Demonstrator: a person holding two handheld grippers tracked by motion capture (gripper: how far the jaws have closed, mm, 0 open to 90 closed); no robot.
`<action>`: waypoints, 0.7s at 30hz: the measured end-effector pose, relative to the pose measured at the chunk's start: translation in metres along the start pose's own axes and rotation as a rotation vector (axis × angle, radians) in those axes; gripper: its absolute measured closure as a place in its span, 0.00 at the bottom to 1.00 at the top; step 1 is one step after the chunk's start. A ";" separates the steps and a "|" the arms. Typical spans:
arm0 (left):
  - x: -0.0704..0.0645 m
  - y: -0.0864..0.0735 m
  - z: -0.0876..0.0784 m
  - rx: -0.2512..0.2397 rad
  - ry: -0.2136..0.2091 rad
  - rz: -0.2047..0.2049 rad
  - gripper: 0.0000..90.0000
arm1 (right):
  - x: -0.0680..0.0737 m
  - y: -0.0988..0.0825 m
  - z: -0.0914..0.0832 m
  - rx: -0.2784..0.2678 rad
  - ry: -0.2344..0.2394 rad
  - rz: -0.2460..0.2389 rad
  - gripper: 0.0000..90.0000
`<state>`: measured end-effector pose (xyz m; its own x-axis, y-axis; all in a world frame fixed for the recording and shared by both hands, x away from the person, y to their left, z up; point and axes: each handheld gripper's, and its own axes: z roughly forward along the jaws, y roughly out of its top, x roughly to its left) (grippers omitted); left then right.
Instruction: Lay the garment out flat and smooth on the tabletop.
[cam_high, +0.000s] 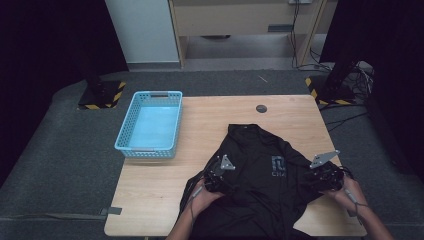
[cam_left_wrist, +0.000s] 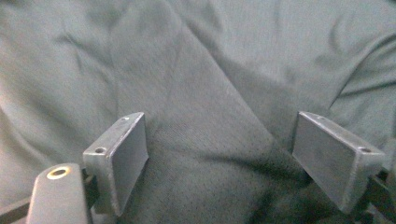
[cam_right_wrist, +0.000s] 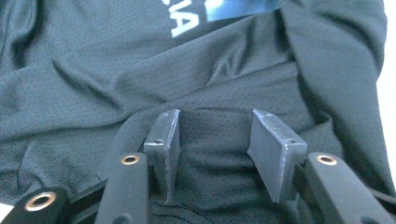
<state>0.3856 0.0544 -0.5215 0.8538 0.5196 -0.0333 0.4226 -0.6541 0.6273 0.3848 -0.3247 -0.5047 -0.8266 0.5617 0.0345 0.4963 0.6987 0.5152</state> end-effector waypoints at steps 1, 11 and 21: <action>0.000 -0.001 -0.001 -0.001 0.000 0.001 0.19 | 0.001 -0.001 0.002 0.001 0.003 -0.003 0.58; -0.010 -0.019 -0.014 0.003 -0.001 0.017 0.20 | -0.002 -0.017 -0.005 -0.024 0.041 -0.029 0.53; -0.022 -0.034 -0.026 -0.004 -0.001 0.022 0.19 | -0.013 -0.038 -0.019 -0.010 0.049 -0.051 0.52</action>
<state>0.3442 0.0791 -0.5219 0.8631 0.5047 -0.0204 0.4028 -0.6633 0.6307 0.3715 -0.3667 -0.5087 -0.8627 0.5032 0.0499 0.4510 0.7209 0.5261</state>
